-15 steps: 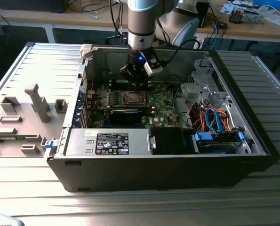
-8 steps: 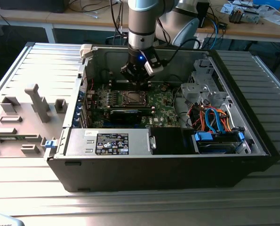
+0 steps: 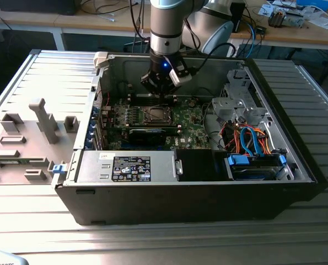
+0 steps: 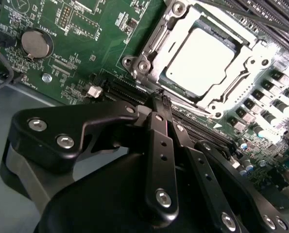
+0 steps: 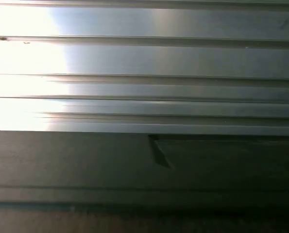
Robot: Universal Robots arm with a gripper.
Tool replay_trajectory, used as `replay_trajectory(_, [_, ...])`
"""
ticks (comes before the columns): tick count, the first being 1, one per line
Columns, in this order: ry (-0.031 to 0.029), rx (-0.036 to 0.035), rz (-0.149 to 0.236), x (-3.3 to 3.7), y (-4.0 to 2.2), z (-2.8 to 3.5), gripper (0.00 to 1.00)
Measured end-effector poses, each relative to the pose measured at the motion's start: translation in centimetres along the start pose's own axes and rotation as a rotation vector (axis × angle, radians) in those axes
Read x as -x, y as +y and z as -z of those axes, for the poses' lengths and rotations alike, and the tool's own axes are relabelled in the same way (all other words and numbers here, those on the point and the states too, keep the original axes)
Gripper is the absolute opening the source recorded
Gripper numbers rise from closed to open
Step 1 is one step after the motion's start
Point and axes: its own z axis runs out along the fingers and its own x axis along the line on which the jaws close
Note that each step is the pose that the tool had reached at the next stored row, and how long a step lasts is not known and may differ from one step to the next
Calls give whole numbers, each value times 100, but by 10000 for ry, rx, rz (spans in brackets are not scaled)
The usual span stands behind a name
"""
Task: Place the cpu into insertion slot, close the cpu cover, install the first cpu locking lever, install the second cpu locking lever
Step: 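Install the first cpu locking lever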
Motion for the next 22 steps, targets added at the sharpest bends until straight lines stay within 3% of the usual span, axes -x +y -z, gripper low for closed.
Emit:
replay_trajectory(3, [2,46,1,-25,-6,-16,11])
replay_trajectory(8, [-6,328,-3,-41,-46,-48,11])
replay_trajectory(11, [-5,334,-1,-42,-84,-57,11])
replay_trajectory(13, [-4,339,41,-13,-107,-101,11])
replay_trajectory(14, [-5,380,68,29,-105,-48,11])
replay_trajectory(16, [-5,374,66,28,-108,11,11])
replay_trajectory(18, [-2,286,68,28,-119,33,11])
replay_trajectory(20, [2,-5,72,29,-137,40,11])
replay_trajectory(21, [12,-232,76,27,-168,42,11])
replay_trajectory(22, [13,-324,75,27,-200,41,11])
